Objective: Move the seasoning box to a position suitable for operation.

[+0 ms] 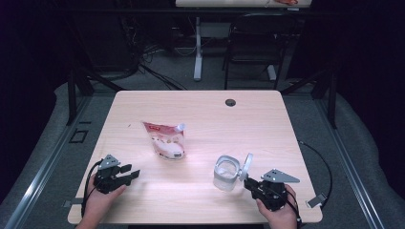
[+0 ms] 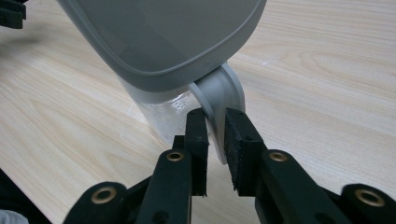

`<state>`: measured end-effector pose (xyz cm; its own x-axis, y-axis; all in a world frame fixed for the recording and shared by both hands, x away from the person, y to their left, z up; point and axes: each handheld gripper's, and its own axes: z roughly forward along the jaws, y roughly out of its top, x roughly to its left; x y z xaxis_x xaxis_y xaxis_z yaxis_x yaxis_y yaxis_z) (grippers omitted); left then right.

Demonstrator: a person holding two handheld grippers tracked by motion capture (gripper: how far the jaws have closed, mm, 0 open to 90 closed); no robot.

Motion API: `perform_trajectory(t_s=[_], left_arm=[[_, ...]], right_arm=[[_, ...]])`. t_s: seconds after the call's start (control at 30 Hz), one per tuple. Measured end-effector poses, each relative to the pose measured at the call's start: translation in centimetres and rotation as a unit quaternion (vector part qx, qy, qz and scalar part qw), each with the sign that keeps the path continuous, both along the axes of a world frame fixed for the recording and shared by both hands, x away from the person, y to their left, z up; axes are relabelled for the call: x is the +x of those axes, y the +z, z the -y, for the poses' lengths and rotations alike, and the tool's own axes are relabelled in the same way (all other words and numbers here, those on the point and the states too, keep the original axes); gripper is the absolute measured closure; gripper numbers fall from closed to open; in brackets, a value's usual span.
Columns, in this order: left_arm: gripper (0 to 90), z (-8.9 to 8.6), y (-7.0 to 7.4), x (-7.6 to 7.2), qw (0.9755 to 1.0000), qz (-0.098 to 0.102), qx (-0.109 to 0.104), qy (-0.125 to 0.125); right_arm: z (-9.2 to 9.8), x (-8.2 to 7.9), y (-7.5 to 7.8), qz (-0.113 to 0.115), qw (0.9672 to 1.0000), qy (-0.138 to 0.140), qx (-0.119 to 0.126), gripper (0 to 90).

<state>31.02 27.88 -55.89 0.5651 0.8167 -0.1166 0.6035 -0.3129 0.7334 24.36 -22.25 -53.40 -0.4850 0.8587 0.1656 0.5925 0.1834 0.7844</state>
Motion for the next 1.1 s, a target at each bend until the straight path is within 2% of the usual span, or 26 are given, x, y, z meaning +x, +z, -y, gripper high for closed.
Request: perform_trajectory(t_s=[0.33,0.57,1.1], left_arm=[[53.1,0.0,0.0,0.0,1.0,-0.002,0.002,0.0],[53.0,0.1,-0.1,0.1,1.0,-0.001,0.003,0.0],[52.3,0.1,-0.2,0.1,1.0,-0.003,0.006,-0.001]], right_arm=[[1.3,1.5,0.0,-0.002,0.9997,-0.024,0.007,80.6],[2.1,2.9,-0.3,-0.012,0.9986,-0.039,0.034,79.3],[1.8,6.3,-0.2,-0.004,0.9995,-0.025,0.02,78.3]])
